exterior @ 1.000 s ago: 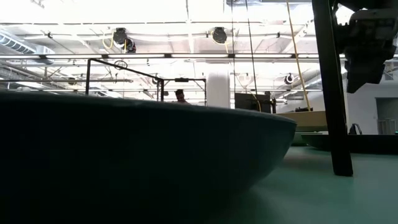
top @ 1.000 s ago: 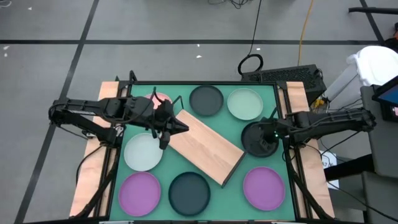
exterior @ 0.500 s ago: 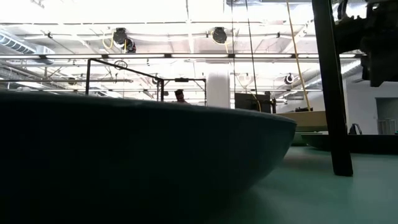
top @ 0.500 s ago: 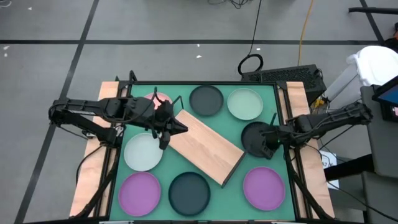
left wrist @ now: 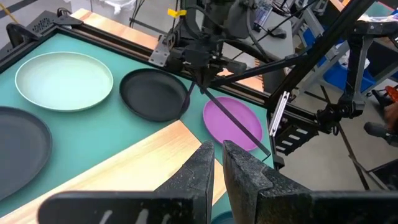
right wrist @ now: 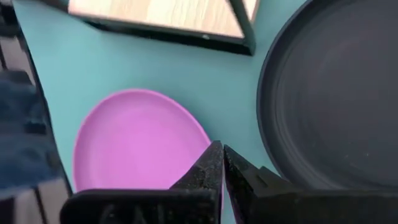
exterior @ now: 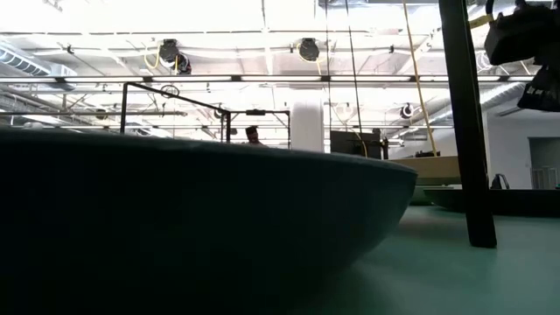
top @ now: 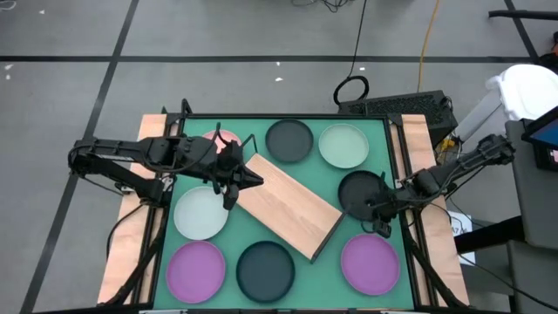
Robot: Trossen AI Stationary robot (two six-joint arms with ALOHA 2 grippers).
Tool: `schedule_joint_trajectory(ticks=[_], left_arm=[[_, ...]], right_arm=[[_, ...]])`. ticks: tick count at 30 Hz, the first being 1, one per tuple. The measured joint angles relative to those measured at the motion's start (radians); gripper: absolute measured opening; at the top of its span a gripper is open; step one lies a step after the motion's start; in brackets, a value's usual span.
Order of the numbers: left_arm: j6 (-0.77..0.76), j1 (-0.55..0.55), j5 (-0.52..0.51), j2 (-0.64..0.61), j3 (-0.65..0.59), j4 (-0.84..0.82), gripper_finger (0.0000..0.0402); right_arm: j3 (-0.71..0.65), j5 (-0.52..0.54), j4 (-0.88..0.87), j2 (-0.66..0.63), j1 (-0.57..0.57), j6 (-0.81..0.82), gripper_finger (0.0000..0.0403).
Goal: Place and stack plates onto a shelf
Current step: Put the black plate on the shelf
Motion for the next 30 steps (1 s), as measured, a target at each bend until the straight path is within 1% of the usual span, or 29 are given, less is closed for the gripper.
schedule_joint_trajectory(ticks=[6, 11, 17, 20, 24, 30], left_arm=[[0.000, 0.000, 0.000, 0.000, 0.000, 0.000, 0.0040], [0.020, 0.000, 0.000, 0.000, 0.000, 0.000, 0.0040], [0.040, 0.000, 0.000, 0.000, 0.000, 0.000, 0.0040], [0.040, 0.000, -0.001, 0.000, 0.000, 0.000, 0.0040], [0.029, 0.000, -0.001, 0.000, 0.000, 0.000, 0.0040], [0.032, 0.000, -0.001, 0.000, 0.000, 0.000, 0.0040]], right_arm=[[0.000, 0.008, 0.030, 0.035, 0.033, -0.096, 0.0042], [-0.007, 0.098, 0.037, 0.060, 0.032, -0.094, 0.0089], [-0.081, 0.100, 0.113, 0.065, 0.032, -0.142, 0.0156], [-0.126, 0.100, 0.141, 0.065, 0.032, -0.144, 0.0181], [-0.156, 0.099, 0.147, 0.065, 0.032, -0.150, 0.0196], [-0.159, 0.100, 0.124, 0.084, 0.032, -0.269, 0.0185]])
